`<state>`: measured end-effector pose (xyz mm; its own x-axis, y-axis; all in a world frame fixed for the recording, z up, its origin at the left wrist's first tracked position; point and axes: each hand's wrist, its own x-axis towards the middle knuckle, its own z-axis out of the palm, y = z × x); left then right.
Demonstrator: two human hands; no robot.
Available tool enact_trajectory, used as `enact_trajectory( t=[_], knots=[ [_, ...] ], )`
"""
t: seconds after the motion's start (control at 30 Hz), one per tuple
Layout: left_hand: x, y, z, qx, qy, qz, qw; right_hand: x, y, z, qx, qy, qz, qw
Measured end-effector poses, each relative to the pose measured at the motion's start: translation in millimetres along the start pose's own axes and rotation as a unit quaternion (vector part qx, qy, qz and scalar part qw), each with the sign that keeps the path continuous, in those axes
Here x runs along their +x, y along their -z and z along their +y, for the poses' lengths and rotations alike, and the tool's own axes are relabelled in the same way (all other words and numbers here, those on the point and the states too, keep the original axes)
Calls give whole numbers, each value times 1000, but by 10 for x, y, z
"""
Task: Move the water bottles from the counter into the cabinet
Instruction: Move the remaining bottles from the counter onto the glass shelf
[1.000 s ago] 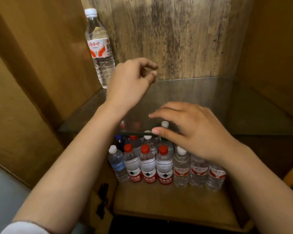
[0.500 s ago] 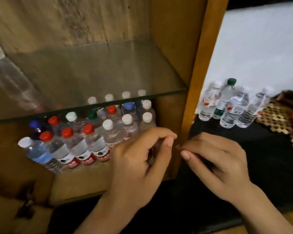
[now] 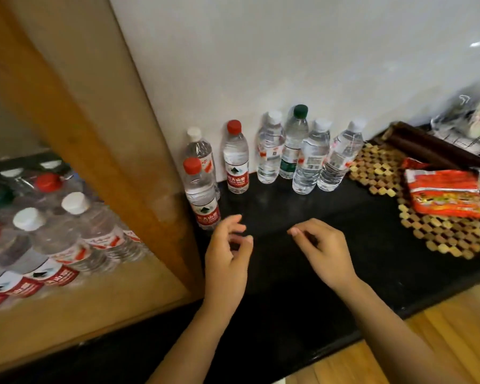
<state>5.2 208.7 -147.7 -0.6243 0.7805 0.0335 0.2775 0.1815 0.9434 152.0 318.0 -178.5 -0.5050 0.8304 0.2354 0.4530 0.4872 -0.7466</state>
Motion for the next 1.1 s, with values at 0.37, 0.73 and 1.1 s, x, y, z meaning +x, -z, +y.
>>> enact_trajectory(
  t=[0.37,0.73,1.1],
  knots=[
    [1270,-93,-29,-64,98,261,958,1654,-551,-566,-16,134,-113,984],
    [1276,-85,-195,-64,90,229,967,2286,-969,-872,-167,187,-244,937],
    [717,-95,-260,-1,56,176,983,1686,-864,-740,-139,255,-213,933]
  ],
)
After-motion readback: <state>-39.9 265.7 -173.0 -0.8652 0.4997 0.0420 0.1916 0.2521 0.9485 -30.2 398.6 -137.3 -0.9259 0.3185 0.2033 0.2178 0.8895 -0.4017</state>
